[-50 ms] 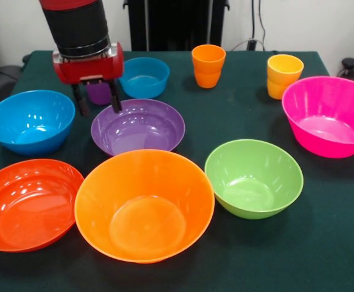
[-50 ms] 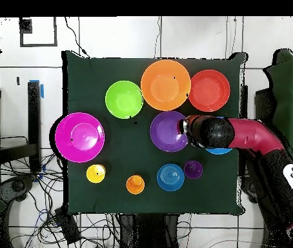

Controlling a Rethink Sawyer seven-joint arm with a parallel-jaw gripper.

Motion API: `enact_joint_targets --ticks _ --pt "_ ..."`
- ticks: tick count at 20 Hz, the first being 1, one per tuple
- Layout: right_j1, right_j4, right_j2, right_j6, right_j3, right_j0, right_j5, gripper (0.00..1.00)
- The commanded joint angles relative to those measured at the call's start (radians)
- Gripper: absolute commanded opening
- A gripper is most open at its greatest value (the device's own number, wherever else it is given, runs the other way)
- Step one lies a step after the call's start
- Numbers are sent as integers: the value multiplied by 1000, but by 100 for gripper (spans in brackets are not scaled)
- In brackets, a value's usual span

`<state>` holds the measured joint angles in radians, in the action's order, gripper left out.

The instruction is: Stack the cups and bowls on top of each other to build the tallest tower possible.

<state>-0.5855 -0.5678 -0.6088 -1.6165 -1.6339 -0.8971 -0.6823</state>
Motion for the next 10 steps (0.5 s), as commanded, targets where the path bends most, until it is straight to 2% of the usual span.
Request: enact_joint_targets --ticks 1,10 --pt "-71 7 -35 132 -76 60 -145 100" --pt "-148 53 -32 66 -121 101 -176 100"
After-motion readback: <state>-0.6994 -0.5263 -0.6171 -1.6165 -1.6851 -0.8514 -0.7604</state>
